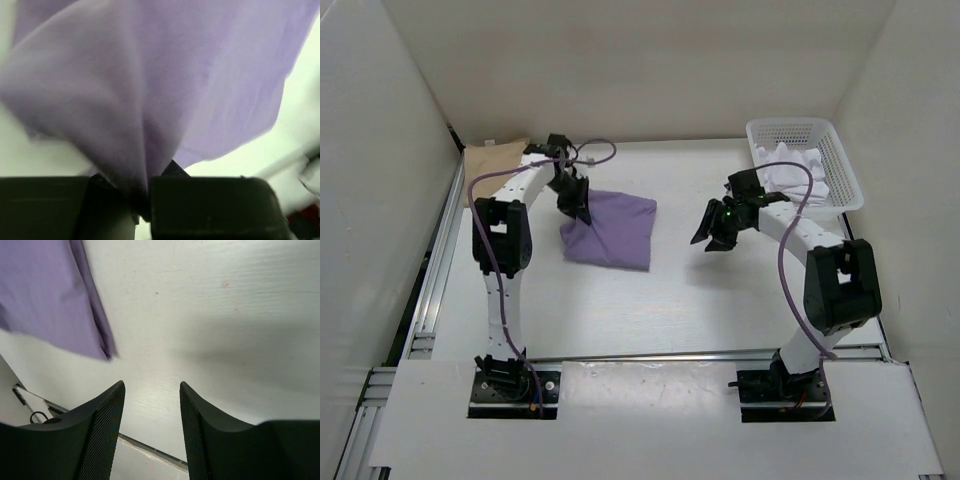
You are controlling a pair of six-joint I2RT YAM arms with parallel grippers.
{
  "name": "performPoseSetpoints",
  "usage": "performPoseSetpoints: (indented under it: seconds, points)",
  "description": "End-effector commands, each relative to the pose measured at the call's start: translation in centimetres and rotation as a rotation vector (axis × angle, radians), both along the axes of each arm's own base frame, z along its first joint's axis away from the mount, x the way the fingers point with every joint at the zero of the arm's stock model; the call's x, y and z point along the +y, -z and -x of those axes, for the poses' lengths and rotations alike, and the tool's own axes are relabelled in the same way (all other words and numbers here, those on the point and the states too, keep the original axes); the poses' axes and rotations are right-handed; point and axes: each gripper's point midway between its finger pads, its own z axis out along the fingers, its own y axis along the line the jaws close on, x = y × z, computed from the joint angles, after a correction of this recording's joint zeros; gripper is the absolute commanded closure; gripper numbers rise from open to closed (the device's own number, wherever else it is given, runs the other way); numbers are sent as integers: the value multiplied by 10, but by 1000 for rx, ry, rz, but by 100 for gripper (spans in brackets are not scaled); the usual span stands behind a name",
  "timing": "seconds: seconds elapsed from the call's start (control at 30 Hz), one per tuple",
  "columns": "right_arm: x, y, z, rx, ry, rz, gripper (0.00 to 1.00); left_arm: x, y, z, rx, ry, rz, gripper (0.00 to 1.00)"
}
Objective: Fold and stack the t-shirts
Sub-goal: Put the neatly folded tshirt into the corner of the board with the left arm
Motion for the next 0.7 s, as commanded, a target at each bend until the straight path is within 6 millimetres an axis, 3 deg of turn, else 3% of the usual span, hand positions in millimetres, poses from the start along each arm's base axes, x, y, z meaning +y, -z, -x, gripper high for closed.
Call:
performPoseSetpoints:
  seconds: [0.0,0.03,0.07,0.13,0.17,0.27,0.3,0.33,0.5,0.67]
  points:
    - [-17,-10,9,-26,2,55,47,52,-19,-37,-85,-58,-275,90]
    - [-19,-16,7,-52,2,64,47,61,-14,-44,-96,-68,-327,90]
    - [-20,-15,12,-44,1,66,47,83,-14,-61,-156,-109,-433,90]
    - [-22,-18,13,-55,6,72,47,102,-19,-78,-222,-148,-539,90]
    - [-22,-23,13,-71,6,67,47,120,-23,-85,-260,-181,-640,90]
    - [-27,-22,20,-73,4,83,47,144,-47,-112,-399,-274,-768,90]
    - [-27,-27,20,-86,5,79,47,149,-48,-117,-425,-296,-795,90]
    - [-28,-23,23,-74,5,83,47,152,-60,-131,-496,-340,-805,90]
    - [-33,-26,30,-89,21,91,47,176,-107,-162,-668,-500,-891,90]
    - [-40,-18,39,-73,32,122,47,207,-119,-176,-707,-596,-921,90]
